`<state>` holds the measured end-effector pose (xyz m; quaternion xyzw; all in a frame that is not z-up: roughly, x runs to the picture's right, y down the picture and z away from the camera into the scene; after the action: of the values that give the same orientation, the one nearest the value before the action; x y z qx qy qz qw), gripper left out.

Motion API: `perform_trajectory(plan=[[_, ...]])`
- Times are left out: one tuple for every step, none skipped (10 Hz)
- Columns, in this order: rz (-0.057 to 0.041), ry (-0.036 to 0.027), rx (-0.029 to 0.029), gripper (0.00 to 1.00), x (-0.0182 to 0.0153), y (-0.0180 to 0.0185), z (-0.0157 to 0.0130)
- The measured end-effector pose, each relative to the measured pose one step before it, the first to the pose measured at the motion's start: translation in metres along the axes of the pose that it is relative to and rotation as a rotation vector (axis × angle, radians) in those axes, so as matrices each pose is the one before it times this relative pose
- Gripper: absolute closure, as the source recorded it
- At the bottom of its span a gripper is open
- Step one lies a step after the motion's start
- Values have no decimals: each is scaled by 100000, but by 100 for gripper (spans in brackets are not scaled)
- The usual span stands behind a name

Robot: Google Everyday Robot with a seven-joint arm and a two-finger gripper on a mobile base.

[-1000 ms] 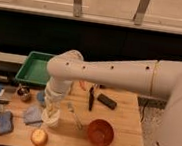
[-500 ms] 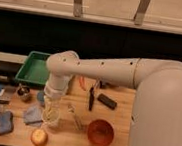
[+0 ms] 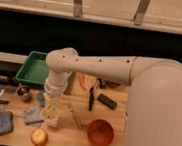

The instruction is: Place banana in paper cup

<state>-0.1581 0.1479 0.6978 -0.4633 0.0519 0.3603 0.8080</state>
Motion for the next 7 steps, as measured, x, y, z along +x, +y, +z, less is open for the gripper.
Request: perform_trajectory(plan=[[64, 2, 358, 34, 41, -108, -119], [157, -284, 1267, 34, 164, -131, -357], [580, -1331, 2190, 34, 25, -97, -808], [247, -1742, 2574, 34, -115, -114, -980], [144, -3516, 5298, 34, -355, -205, -1609], [251, -4996, 7314, 34, -666, -435, -1919], [16, -3001, 4592, 34, -513, -576, -850]])
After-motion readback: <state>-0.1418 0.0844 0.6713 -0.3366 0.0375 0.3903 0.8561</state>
